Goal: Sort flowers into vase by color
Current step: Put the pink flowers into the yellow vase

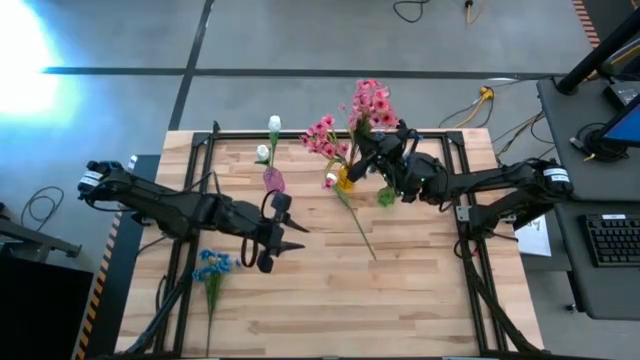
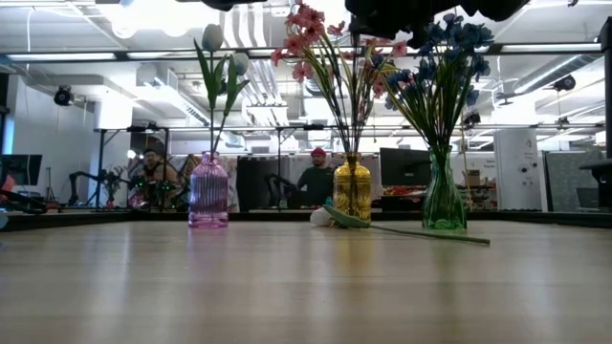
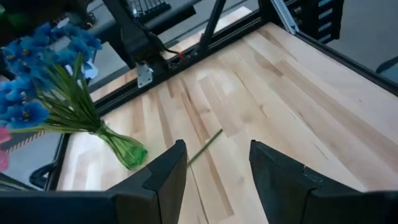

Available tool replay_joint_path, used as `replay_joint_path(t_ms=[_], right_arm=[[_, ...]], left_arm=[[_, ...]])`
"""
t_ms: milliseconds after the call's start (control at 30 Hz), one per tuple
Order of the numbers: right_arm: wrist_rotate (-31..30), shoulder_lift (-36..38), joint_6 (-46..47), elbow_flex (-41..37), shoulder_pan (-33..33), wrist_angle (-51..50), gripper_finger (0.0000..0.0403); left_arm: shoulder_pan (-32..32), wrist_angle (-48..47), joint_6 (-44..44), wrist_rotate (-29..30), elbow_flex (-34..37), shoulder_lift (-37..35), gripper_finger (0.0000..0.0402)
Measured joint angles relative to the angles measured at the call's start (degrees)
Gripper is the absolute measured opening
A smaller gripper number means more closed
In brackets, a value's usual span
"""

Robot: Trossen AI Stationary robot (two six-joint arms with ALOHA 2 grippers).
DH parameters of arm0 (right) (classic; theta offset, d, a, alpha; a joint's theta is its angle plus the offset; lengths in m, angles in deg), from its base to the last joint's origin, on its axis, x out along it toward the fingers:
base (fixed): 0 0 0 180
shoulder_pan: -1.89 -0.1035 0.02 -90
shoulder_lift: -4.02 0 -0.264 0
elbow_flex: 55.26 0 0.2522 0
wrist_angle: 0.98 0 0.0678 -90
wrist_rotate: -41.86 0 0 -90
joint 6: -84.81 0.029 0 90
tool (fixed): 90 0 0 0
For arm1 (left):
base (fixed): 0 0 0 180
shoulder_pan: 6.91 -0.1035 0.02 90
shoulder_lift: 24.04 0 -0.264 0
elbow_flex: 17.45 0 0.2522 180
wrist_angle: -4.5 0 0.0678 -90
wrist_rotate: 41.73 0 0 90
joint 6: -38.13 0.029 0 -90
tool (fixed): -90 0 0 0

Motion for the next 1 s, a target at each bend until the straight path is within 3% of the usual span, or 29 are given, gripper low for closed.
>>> replay_joint_path(t_ms=[367, 1000], right_arm=[[1.6, -4.7, 1.5, 0.3, 1.5, 2.3, 0.0022], [1.6, -4.7, 2.6, 0.3, 1.5, -2.2, 0.0022]], left_arm=[[-0.3, 1.8, -1.7, 0.1, 2.2, -2.2, 0.016], [-0.6, 1.2, -1.9, 4.5, 2.6, -2.2, 0.016]])
